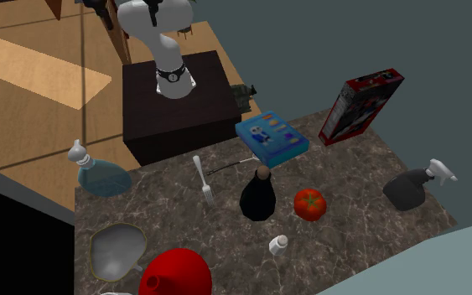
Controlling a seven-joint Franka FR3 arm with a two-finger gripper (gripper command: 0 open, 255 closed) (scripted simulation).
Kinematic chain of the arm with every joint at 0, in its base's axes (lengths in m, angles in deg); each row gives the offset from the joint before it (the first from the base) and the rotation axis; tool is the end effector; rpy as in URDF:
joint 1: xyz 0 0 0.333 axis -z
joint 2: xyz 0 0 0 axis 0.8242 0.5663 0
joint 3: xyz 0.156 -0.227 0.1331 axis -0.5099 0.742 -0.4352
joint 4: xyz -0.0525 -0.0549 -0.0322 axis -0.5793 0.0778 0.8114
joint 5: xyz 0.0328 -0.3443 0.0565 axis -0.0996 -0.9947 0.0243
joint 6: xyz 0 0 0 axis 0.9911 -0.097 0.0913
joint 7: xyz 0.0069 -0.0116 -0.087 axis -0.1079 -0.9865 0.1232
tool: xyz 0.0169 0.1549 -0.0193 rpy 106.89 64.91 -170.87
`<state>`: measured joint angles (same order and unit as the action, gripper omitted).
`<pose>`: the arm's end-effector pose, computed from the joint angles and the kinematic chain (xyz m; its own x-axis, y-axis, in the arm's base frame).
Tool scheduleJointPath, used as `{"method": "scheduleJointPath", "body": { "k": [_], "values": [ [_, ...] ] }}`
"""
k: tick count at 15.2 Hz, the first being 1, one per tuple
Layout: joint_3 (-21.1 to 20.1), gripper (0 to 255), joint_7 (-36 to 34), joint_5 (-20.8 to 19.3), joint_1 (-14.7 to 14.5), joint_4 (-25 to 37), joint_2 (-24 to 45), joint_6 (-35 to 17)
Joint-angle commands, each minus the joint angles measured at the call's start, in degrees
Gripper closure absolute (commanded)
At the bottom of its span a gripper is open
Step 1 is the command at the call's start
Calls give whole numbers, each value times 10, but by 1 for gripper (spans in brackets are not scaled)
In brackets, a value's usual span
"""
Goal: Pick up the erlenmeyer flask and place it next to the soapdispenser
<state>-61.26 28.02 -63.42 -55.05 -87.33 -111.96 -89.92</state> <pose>0.2755 -0.0317 0.5706 0.9815 -0.0678 0.1789 -0.0733 -0.9970 0.0244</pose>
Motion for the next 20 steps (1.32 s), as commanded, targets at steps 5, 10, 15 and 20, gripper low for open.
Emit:
{"method": "scheduleJointPath", "body": {
  "k": [5, 10, 15, 20],
  "values": [
    [-32, 0, -39, 12, -8, -8, 54, -54],
    [-72, 0, -88, 21, -16, -2, 134, -118],
    [-110, 0, -138, 19, -20, 24, 227, -174],
    [-144, 0, -192, 2, -22, 69, 330, -218]
  ]
}}
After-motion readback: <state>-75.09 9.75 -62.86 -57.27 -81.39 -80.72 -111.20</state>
